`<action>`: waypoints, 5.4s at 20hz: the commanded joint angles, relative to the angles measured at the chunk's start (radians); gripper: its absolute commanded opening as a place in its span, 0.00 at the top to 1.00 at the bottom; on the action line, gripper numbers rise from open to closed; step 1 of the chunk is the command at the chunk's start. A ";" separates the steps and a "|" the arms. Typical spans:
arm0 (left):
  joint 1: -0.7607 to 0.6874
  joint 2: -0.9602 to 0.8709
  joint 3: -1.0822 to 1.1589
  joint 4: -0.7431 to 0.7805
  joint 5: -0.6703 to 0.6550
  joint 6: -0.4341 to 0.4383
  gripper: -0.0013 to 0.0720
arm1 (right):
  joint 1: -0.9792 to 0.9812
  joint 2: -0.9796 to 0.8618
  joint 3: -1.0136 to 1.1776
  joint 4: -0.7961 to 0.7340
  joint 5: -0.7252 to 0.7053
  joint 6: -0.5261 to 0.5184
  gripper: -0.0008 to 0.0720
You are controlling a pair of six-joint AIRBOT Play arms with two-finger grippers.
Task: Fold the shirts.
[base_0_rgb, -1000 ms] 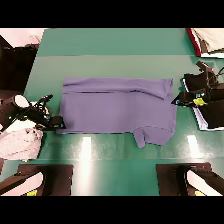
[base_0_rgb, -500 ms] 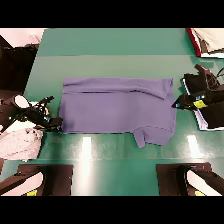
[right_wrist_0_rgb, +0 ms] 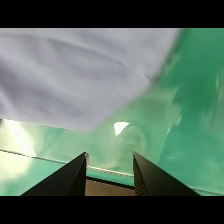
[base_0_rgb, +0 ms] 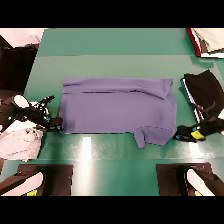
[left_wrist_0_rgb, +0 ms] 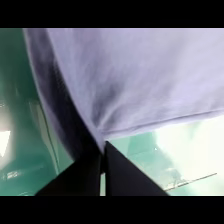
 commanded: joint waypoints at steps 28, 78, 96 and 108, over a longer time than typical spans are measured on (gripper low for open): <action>0.000 0.419 0.089 -0.105 -0.256 -0.018 0.95 | 0.046 0.263 0.351 -0.136 0.163 -0.018 0.96; -0.365 -0.201 0.507 -0.170 0.155 -0.021 0.95 | -0.099 -0.928 0.752 0.407 -0.002 -0.381 0.15; -0.446 -0.382 0.647 -0.275 0.246 -0.035 0.95 | 0.046 -0.822 1.001 0.469 0.197 -0.356 0.96; -0.627 -0.793 1.002 -0.272 0.283 -0.037 0.95 | 0.355 -0.704 1.406 0.467 0.157 -0.107 0.97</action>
